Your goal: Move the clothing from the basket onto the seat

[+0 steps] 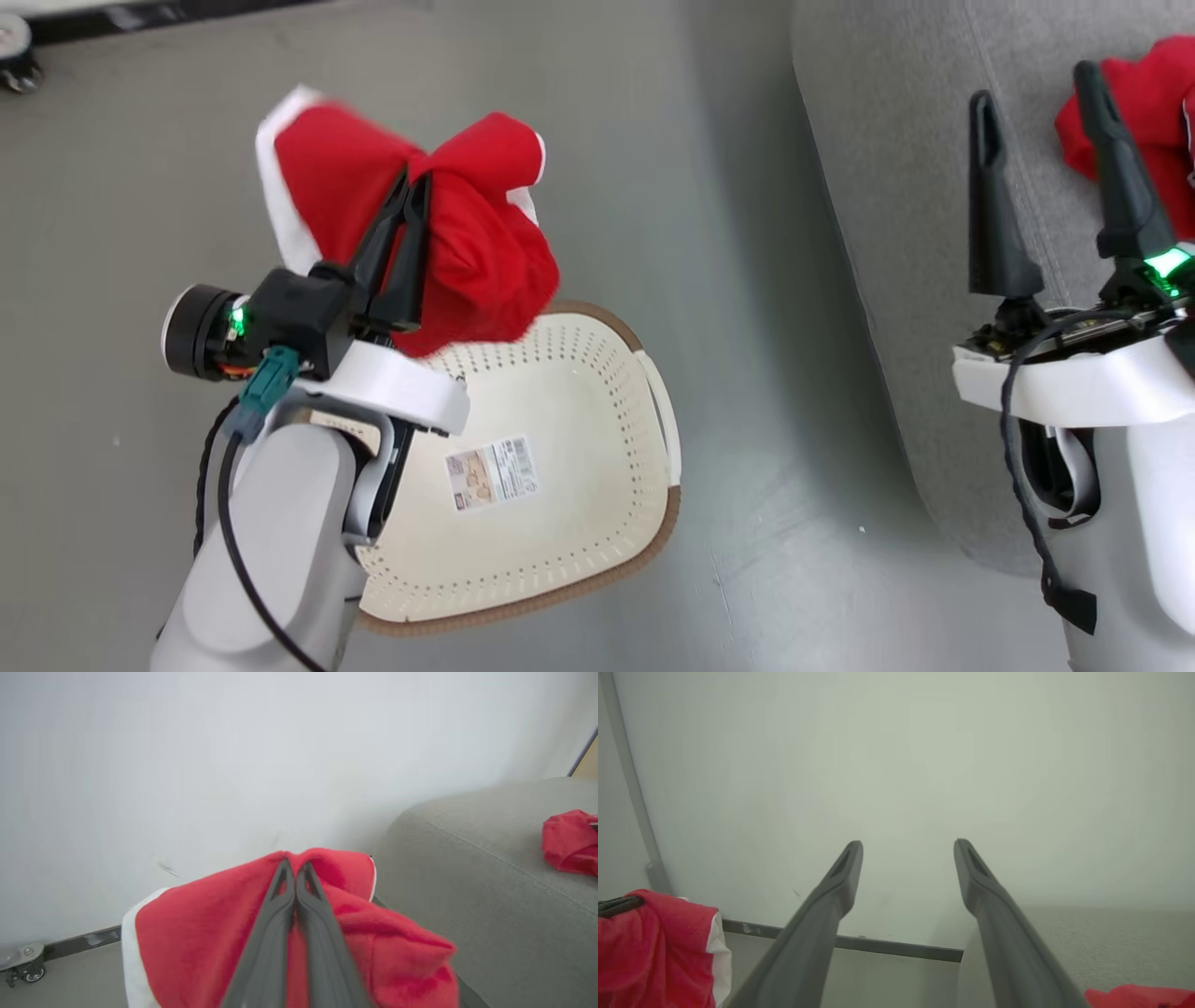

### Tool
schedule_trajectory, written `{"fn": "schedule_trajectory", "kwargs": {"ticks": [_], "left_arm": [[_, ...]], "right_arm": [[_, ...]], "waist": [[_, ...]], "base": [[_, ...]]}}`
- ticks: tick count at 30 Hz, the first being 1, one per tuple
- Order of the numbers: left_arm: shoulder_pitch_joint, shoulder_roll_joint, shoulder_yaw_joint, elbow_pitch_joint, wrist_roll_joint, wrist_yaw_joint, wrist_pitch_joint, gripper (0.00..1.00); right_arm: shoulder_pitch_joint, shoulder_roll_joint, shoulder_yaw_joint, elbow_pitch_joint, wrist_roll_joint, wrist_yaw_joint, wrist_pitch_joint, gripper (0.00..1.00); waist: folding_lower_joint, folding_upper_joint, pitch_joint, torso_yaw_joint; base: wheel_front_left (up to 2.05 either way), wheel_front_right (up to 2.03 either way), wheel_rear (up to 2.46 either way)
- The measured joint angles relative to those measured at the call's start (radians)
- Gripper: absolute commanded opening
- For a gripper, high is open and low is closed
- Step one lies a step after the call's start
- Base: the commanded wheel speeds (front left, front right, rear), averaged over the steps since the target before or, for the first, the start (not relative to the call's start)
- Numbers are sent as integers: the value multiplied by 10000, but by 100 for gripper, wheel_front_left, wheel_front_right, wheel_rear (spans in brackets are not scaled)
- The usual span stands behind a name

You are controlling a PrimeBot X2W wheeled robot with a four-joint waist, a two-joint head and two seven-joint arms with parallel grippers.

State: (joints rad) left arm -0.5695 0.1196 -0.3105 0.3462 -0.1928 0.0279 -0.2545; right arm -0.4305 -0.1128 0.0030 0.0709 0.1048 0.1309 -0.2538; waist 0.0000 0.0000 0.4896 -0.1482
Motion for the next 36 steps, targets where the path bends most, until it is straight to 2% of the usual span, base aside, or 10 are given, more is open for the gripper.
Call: {"fn": "schedule_trajectory", "kwargs": {"ticks": [19, 32, 36], "left_arm": [[1384, 180, 167, -1703, 46, -40, -8, 0], [2394, 516, -324, -1871, 48, -652, -8, 0], [2545, 587, -522, -1937, 107, -863, -8, 0]], "right_arm": [[578, -742, 1093, 888, 23, 0, 2, 100], [1092, -1367, 2148, 1271, 493, 0, 476, 100], [1234, -1634, 2796, 1325, 863, 0, 709, 100]], "waist": [[1, 0, -1799, 665], [0, 0, -3051, 942], [0, 0, -3410, 1008]], "base": [[0, 0, 0], [0, 0, 0], [0, 0, 0]]}}
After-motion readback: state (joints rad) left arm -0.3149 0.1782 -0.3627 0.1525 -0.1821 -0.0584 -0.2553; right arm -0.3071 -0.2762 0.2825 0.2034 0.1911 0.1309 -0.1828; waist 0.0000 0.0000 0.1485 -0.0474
